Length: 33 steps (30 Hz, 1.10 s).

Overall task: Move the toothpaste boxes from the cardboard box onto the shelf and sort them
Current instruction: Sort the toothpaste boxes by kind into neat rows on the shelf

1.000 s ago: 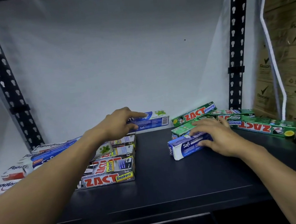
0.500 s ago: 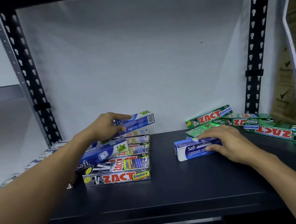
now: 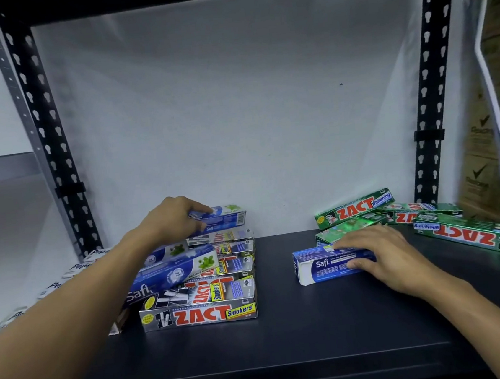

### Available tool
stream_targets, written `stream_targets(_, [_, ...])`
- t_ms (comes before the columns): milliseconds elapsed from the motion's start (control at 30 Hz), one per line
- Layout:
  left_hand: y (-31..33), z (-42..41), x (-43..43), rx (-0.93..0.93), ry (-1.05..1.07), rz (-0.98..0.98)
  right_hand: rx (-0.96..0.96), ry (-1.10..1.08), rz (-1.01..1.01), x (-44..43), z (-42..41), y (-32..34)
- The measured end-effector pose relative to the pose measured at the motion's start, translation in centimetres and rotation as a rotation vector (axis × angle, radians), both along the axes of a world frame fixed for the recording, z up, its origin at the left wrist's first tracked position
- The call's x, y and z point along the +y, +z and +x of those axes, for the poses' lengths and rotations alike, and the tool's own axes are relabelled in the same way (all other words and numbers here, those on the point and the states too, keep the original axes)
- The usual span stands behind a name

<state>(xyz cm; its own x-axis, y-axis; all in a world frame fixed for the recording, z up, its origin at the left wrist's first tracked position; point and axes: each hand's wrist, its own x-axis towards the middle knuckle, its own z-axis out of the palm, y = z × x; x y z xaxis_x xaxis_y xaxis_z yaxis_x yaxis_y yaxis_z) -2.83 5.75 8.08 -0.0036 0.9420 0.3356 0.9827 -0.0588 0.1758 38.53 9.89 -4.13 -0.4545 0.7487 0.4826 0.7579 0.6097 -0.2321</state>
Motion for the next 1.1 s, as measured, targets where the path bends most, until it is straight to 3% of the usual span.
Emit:
stream_targets(267, [0.8,-3.6,-2.3,0.025,0.039,0.020,-0.018,0.024,-0.015,-0.1,-0.5,0.3])
stream_targets(633, [-0.7,-7.1,-5.3,-0.074,0.066,0.017,-0.007,0.108,0.012,-1.1,-4.2,0.8])
stream_targets(800, [-1.9,-7.8,-5.7,-0.145,0.026,0.029,0.177,0.121,0.074,-1.9,-5.7,3.2])
stream_targets(1100, [-2.3,-9.1,-7.4,-0.252,0.061,0.171,0.116,0.183,0.137,-1.1,-16.2,7.3])
